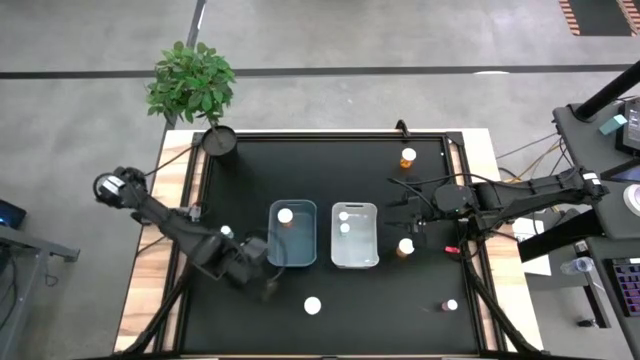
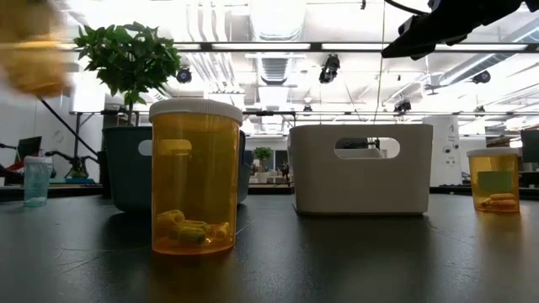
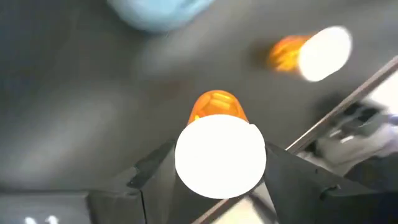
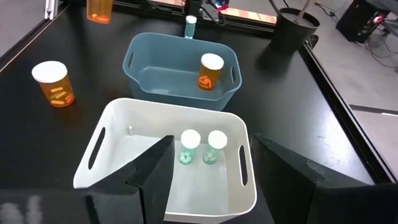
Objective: Pick and place medicine bottles into bin by pill shape (circle, oval)
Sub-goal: Put the orange capsule bottle into the blue bin
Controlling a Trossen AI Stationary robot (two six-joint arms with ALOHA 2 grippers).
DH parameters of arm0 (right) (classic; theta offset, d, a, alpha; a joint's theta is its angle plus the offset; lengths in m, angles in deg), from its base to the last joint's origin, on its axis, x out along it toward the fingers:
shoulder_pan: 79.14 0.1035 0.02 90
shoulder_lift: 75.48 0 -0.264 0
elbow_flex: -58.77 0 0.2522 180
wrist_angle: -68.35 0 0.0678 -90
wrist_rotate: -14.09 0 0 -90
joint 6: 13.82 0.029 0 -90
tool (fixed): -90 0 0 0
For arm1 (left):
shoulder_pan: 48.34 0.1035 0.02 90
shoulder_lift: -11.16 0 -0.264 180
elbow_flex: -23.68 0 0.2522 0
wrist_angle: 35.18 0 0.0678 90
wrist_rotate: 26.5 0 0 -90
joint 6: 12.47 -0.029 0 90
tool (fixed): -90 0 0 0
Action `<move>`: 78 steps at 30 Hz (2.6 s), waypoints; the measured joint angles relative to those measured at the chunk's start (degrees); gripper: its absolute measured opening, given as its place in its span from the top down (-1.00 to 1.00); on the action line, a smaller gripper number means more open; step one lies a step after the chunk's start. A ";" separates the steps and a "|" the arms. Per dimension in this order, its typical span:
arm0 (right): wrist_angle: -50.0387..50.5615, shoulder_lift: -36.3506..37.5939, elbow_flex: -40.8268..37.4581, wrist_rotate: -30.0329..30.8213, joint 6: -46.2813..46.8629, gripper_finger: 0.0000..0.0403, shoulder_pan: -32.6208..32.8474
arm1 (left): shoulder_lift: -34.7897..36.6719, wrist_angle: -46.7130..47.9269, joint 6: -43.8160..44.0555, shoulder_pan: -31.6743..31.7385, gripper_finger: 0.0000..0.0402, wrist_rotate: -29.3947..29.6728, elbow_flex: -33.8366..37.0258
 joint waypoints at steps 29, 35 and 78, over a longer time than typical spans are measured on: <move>0.04 0.00 0.01 0.03 -0.87 -0.01 0.00 | -13.49 4.93 -38.64 25.28 -0.01 3.19 -6.12; 0.04 0.00 0.00 0.01 -0.87 -0.01 -0.01 | -13.73 2.16 -38.24 25.32 -0.01 3.45 -1.13; 0.52 0.00 0.00 0.00 0.30 -0.01 0.00 | -11.47 -1.24 -38.56 25.29 -0.22 1.66 1.01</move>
